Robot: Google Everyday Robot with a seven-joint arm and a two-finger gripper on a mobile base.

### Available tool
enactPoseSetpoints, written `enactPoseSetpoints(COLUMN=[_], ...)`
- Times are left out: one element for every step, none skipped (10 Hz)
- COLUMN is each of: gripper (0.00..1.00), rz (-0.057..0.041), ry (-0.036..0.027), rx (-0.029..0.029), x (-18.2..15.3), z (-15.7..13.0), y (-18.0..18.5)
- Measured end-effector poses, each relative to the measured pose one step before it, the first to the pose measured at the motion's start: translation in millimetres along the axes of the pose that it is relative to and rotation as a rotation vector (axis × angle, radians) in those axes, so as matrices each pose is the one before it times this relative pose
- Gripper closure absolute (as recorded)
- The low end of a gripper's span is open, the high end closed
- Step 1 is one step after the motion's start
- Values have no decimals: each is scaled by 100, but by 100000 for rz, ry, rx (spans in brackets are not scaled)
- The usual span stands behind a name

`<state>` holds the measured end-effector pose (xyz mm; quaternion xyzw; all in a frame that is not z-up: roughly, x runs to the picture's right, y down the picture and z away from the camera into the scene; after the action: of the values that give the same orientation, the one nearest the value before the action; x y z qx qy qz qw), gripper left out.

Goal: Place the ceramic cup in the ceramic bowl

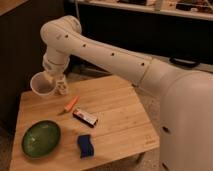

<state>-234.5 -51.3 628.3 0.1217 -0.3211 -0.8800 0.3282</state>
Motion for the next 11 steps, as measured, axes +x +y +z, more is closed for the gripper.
enactPoseSetpoints(gripper=[100,100,100,100,100,100,100,100,100,100,100], rz=[-1074,-2097,-2612,-4341,-1965,-1875,-1588,-897,-179,-201,-842], ry=[-134,-657,-1599,-2687,-1154,-1737,-1757,-2406,-1055,-990,-2297], rx=[1400,3044,3489,1394,451,102,-437,-93,946,1943,23], x=[-13,178,497,409,98,-76,-12,-284,-399,-575,-185], z=[220,540,891,1269,545,694,441,792,960,1518,1331], y=[-30,-343,-1060,-2100,-1057,-1403,-1286,-982,-222,154,-145])
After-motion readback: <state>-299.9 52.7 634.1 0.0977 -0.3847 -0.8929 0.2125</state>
